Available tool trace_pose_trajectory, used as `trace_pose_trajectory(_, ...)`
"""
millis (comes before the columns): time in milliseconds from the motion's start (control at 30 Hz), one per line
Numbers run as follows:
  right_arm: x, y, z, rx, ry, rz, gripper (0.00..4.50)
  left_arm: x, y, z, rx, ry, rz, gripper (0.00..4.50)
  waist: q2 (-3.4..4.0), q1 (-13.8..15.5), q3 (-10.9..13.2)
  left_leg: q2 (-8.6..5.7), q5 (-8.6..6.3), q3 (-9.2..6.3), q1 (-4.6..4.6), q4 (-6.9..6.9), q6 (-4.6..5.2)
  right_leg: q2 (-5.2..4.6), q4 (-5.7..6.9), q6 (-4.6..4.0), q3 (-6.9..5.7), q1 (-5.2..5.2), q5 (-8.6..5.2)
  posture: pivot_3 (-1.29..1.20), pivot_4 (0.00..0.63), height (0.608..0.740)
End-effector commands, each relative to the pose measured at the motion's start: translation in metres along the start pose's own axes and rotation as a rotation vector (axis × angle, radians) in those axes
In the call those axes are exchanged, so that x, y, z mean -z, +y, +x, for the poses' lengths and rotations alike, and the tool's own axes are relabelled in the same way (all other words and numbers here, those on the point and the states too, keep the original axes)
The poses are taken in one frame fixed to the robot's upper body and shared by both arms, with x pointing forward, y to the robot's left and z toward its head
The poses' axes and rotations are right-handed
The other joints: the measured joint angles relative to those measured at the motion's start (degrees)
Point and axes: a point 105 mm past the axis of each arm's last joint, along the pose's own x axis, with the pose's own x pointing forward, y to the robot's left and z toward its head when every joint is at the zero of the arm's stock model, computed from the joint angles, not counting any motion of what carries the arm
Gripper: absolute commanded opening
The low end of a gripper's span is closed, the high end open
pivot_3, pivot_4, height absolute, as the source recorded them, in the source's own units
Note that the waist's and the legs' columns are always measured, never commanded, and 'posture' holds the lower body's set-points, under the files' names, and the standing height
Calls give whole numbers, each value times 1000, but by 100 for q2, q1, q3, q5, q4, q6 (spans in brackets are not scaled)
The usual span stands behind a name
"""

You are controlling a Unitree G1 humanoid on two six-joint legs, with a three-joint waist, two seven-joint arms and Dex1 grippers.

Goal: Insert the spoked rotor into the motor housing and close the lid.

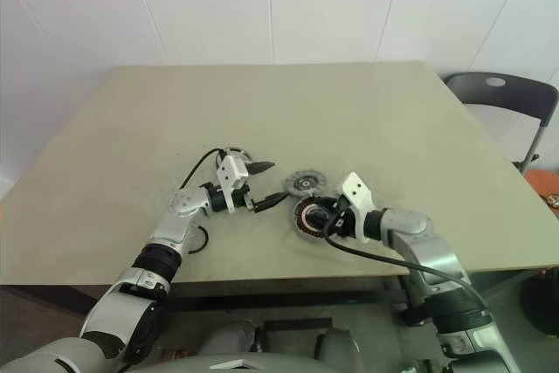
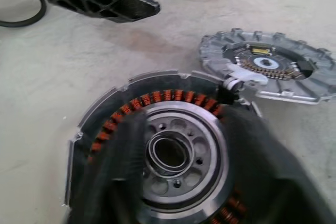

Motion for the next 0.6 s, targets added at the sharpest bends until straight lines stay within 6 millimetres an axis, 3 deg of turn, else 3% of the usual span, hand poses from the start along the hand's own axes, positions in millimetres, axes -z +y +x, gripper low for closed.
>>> trace_pose_trajectory(33, -9, -5, -3, 22, -24, -37, 1171, -8, 2, 3, 4, -22, 31, 4500, 0, 0, 0, 0, 0, 0, 0, 0, 0, 0, 0, 0, 0, 0, 0, 0, 0, 740)
trace_pose_trajectory(167, -5, -13, -4, 64, 2, -61, 12, -8, 1, 3, 7, -22, 32, 4500, 1, 1, 0, 0, -5, -1, 3, 15, -8, 0, 0, 0, 0, -1, 9, 0, 0, 740)
trace_pose_trajectory(400, -13, -8, -4, 36, -52, -61, 12, -7, 2, 3, 6, -18, 33, 4500, 1, 1, 0, 4, -9, -2, 1, 47, -9, 1, 0, 11, 0, 8, 23, 0, 0, 740)
trace_pose_trajectory(600, -32, -24, -7, 123, -149, -45, 12, -7, 1, 3, 12, -15, 33, 4500, 2, -5, 0, 7, -9, -2, -1, 47, -7, 2, 3, 12, 0, 2, 24, 0, 0, 740)
